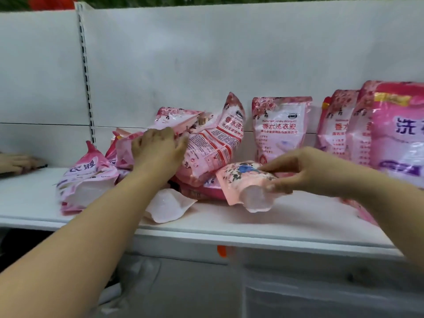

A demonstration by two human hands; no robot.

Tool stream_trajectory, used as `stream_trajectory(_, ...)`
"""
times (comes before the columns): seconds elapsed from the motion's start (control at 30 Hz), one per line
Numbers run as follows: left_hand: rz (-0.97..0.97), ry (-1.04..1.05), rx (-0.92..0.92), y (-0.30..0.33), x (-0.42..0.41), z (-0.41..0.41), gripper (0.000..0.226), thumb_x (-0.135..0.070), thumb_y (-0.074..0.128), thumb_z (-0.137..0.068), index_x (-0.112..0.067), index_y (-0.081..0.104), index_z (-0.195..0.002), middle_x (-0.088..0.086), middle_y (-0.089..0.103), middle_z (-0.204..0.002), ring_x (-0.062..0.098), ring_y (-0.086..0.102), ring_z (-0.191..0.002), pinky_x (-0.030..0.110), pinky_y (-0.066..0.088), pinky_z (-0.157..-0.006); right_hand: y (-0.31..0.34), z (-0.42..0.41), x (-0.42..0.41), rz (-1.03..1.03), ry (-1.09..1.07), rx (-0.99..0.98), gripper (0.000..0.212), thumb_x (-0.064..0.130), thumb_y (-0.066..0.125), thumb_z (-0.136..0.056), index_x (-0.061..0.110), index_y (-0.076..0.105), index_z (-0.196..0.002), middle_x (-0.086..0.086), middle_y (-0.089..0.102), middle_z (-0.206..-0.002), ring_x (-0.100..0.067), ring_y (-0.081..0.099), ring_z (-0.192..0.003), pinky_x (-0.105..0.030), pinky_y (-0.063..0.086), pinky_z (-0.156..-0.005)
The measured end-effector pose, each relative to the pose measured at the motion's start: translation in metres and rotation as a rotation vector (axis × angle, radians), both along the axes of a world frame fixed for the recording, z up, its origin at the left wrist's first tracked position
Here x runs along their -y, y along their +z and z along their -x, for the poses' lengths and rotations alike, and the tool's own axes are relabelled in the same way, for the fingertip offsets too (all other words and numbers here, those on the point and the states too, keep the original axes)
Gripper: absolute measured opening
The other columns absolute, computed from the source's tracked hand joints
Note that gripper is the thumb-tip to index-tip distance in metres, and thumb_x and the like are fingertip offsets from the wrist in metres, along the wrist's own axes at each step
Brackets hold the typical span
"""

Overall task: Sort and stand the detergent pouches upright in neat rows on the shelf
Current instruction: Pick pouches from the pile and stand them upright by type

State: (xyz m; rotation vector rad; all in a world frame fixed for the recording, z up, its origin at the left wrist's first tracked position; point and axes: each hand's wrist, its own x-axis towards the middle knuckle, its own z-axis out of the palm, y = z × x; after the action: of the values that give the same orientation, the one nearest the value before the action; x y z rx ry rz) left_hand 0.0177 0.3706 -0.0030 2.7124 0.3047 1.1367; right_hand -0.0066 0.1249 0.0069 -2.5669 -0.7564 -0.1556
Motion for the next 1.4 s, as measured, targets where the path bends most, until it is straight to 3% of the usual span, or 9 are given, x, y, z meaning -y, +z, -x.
stream_trajectory(0.1,-0.029,0.009,0.026,-0.005,-0.001,-0.001,0.047,-0.039,0.031,-0.097,-0.004,0.052,-0.12,0.021,0.052,-0.122,0.03,0.041,-0.12,0.038,0.027,-0.096,-0.025,0.01,0.014,-0.07,-0.054,-0.168,0.043,0.052,0.062,-0.071,0.043,0.057,-0.113,0.021,0.057,-0.117,0.004,0.053,-0.1,-0.018,0.036,-0.094)
stream_trajectory(0.23,0.009,-0.008,0.051,-0.007,0.002,0.0,0.051,-0.044,0.033,-0.096,-0.003,0.051,-0.122,0.022,0.051,-0.125,0.03,0.04,-0.122,0.038,0.024,-0.099,-0.038,0.0,0.009,-0.116,-0.168,-0.287,0.107,0.085,0.043,-0.04,0.03,0.047,-0.131,0.009,0.045,-0.138,-0.01,0.043,-0.123,-0.031,0.022,-0.11)
stream_trajectory(0.3,0.039,-0.038,0.06,-0.009,0.003,0.001,0.056,-0.049,0.033,-0.094,-0.004,0.049,-0.124,0.02,0.05,-0.128,0.029,0.038,-0.124,0.038,0.022,-0.102,-0.033,-0.006,-0.002,-0.321,-0.091,-0.501,0.102,0.084,0.047,-0.04,0.03,0.046,-0.127,0.003,0.048,-0.136,-0.014,0.046,-0.122,-0.036,0.018,-0.112)
stream_trajectory(0.47,0.086,-0.061,0.043,-0.014,0.007,0.005,0.078,-0.065,0.045,-0.08,-0.006,0.041,-0.131,0.017,0.039,-0.14,0.029,0.027,-0.134,0.037,0.012,-0.109,-0.032,-0.035,-0.037,-0.814,-0.257,-0.523,0.055,0.039,0.075,-0.07,0.011,0.04,-0.102,-0.012,0.068,-0.092,-0.022,0.063,-0.073,-0.036,0.052,-0.072)
stream_trajectory(0.63,0.112,-0.103,0.078,-0.017,0.002,0.003,0.079,-0.063,0.05,-0.079,-0.005,0.041,-0.131,0.017,0.04,-0.14,0.029,0.027,-0.134,0.038,0.012,-0.111,-0.035,-0.034,-0.039,-1.045,-0.25,-0.827,0.018,0.018,0.066,-0.083,0.004,0.06,-0.072,-0.007,0.064,-0.049,-0.014,0.058,-0.036,-0.022,0.05,-0.04)
stream_trajectory(0.73,0.111,-0.125,0.11,-0.02,0.0,-0.001,0.078,-0.063,0.053,-0.078,-0.007,0.043,-0.132,0.016,0.042,-0.139,0.028,0.03,-0.133,0.038,0.013,-0.111,-0.028,-0.033,-0.023,-1.163,-0.282,-0.539,0.011,0.008,0.069,-0.08,0.003,0.059,-0.084,-0.006,0.066,-0.056,-0.012,0.06,-0.04,-0.021,0.049,-0.037)
stream_trajectory(0.87,0.12,-0.128,0.139,-0.022,-0.003,-0.005,0.079,-0.064,0.054,-0.076,-0.006,0.046,-0.129,0.017,0.045,-0.136,0.031,0.032,-0.131,0.039,0.014,-0.11,-0.008,-0.049,-0.002,-1.138,-0.32,0.128,0.063,0.008,0.077,-0.071,0.016,0.041,-0.123,0.001,0.058,-0.106,-0.014,0.061,-0.087,-0.019,0.049,-0.052)
stream_trajectory(1.03,0.153,-0.14,0.146,-0.024,-0.003,-0.003,0.092,-0.074,0.045,-0.063,-0.007,0.048,-0.125,0.016,0.048,-0.133,0.03,0.034,-0.129,0.036,0.015,-0.108,-0.025,-0.069,-0.001,-1.031,-0.417,-0.079,0.07,0.008,0.076,-0.071,0.01,0.037,-0.129,-0.004,0.056,-0.121,-0.024,0.055,-0.105,-0.036,0.046,-0.088)
stream_trajectory(1.4,0.275,-0.237,0.233,-0.026,0.0,0.005,0.075,-0.057,0.067,-0.072,-0.007,0.049,-0.125,0.017,0.048,-0.132,0.03,0.033,-0.129,0.037,0.02,-0.107,-0.036,-0.086,0.011,-0.907,-0.479,-0.153,0.077,0.004,0.072,-0.075,0.011,0.024,-0.134,-0.007,0.048,-0.126,-0.025,0.048,-0.111,-0.034,0.039,-0.086)
